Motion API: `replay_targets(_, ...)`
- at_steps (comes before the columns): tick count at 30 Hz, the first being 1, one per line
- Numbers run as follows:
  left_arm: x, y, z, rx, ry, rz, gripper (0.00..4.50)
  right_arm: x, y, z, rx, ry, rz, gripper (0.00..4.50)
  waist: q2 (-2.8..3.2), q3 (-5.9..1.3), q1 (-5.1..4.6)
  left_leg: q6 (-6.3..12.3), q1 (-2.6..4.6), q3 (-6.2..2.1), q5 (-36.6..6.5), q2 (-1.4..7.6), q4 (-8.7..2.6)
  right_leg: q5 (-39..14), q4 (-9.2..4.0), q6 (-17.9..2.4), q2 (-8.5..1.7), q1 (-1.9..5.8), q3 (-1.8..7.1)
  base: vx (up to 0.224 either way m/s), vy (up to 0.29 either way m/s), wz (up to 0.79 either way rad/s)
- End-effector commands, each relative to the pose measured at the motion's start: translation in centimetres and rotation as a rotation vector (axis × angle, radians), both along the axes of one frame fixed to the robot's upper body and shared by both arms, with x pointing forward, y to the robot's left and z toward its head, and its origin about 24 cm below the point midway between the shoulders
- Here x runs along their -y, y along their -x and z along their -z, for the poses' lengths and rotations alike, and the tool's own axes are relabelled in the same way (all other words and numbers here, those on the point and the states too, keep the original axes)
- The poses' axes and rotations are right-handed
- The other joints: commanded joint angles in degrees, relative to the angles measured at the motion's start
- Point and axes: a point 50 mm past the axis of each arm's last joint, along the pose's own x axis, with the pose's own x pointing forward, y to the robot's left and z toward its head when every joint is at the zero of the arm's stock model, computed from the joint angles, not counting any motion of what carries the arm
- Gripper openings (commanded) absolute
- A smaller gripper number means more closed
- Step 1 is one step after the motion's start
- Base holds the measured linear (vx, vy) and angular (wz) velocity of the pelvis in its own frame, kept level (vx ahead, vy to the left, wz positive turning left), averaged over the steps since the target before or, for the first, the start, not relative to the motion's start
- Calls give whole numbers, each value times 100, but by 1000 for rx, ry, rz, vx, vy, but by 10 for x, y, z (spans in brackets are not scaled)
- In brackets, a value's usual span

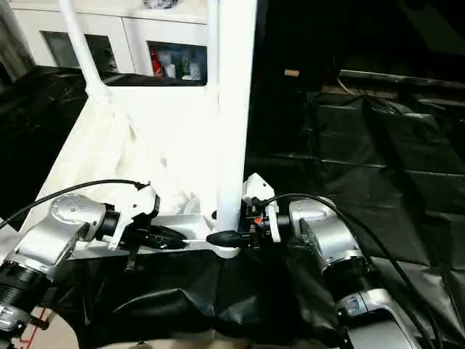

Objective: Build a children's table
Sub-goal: Rotate leg to tighten

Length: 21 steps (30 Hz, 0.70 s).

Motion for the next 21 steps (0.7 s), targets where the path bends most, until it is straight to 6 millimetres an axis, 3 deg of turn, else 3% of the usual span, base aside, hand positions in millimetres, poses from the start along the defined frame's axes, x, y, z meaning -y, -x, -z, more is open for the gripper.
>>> replay_targets(1,17,-6,-5,43,46,-16,0,-18,7,11,-40,-7,-20,256,19,-326,-19,178,-14,112,-1193,-56,-386,-1190,-393,-1257,-224,365,102,0,0,0)
replay_targets(3,19,-8,-6,49,54,-31,0,-20,5,13,-30,0,16,253,12,-307,-30,136,-7,109,-1314,-65,-399,-1483,-426,-1172,-220,348,104,0,0,0)
replay_targets(5,29,-19,-8,87,64,-117,0,-31,-6,21,13,26,212,249,15,-289,-57,61,6,116,-1440,-83,-400,-1859,-475,-1059,-222,308,114,0,0,0)
replay_targets(7,32,-23,-9,98,65,-145,0,-35,-10,24,21,34,287,247,-6,-288,-98,-68,-8,74,-1503,-115,-422,-2375,-498,-841,-232,340,90,-27,-5,-2)
replay_targets(8,38,-28,-9,119,64,-189,0,-41,-15,27,25,32,382,244,-4,-275,-158,-67,-20,62,-1566,-116,-429,-2711,-547,-668,-239,322,86,0,0,0)
replay_targets(13,57,-38,-12,153,83,-273,0,-54,-27,34,15,66,644,244,-2,-270,-269,-49,-7,42,-1779,-145,-413,-3240,-629,-465,-224,257,54,0,0,0)
replay_targets(16,69,-39,-14,161,109,-284,0,-71,-27,31,4,11,650,244,28,-282,-279,2,-15,31,-1819,-130,-423,-3068,-615,-511,-225,254,59,0,0,0)
replay_targets(18,71,-39,-14,160,114,-280,0,-74,-26,30,12,3,634,244,17,-288,-279,16,-11,40,-1825,-125,-421,-2927,-616,-564,-218,251,61,0,0,0)
replay_targets(20,73,-36,-14,154,121,-260,0,-80,-24,26,4,-40,588,313,18,-295,-274,51,-41,40,-1770,-115,-436,-2567,-569,-695,-215,285,73,0,0,0)
replay_targets(21,74,-36,-14,153,122,-258,0,-80,-24,26,3,-44,585,315,33,-302,-271,50,-31,47,-1747,-109,-434,-2391,-556,-766,-212,285,80,0,0,0)
